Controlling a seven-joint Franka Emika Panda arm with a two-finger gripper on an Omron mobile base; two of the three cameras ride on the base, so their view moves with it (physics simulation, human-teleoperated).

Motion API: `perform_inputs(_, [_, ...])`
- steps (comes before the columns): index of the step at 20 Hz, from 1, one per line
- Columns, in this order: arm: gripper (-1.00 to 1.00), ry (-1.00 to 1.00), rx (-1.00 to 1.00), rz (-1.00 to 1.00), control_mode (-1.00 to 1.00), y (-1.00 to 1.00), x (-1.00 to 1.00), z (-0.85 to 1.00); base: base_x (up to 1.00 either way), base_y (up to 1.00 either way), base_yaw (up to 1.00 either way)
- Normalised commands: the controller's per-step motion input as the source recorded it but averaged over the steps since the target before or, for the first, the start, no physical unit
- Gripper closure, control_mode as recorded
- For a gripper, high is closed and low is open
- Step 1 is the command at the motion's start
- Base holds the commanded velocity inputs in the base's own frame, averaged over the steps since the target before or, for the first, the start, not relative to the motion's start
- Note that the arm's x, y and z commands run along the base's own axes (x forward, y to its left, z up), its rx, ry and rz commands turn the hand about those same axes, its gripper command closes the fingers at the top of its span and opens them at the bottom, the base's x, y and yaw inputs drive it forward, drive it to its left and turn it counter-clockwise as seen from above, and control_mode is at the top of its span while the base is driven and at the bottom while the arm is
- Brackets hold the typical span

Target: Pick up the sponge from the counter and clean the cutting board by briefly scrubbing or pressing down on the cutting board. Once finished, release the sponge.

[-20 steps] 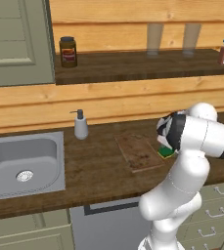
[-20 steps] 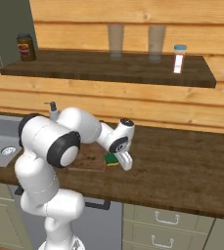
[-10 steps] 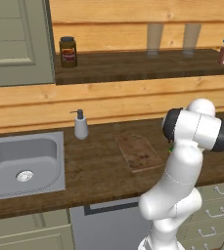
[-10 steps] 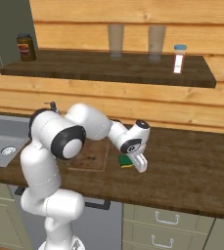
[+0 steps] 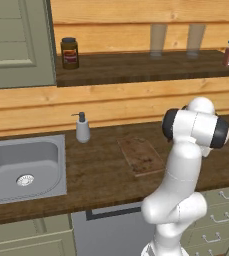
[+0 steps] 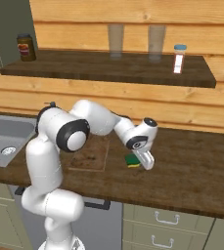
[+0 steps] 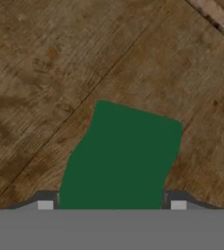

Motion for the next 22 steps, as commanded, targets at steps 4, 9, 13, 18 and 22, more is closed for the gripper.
perform_inputs(4, [-1.00,-0.12,-0.03,0.00,-1.00,0.00,-0.16,0.19,0.00,0.00,0.00])
perform_inputs(9, [-1.00,-0.08,0.00,0.03,-1.00,0.06,-0.38,0.32,0.00,0.00,0.00])
perform_inputs(13, [-1.00,-0.15,-0.05,0.12,-1.00,0.48,-0.68,0.62,0.00,0.00,0.00])
perform_inputs(18, [-1.00,-0.15,-0.11,0.11,-1.00,0.65,-0.67,0.93,0.00,0.00,0.00])
perform_inputs(22, [-1.00,-0.15,-0.12,0.13,-1.00,0.43,-0.96,1.00,0.00,0.00,0.00])
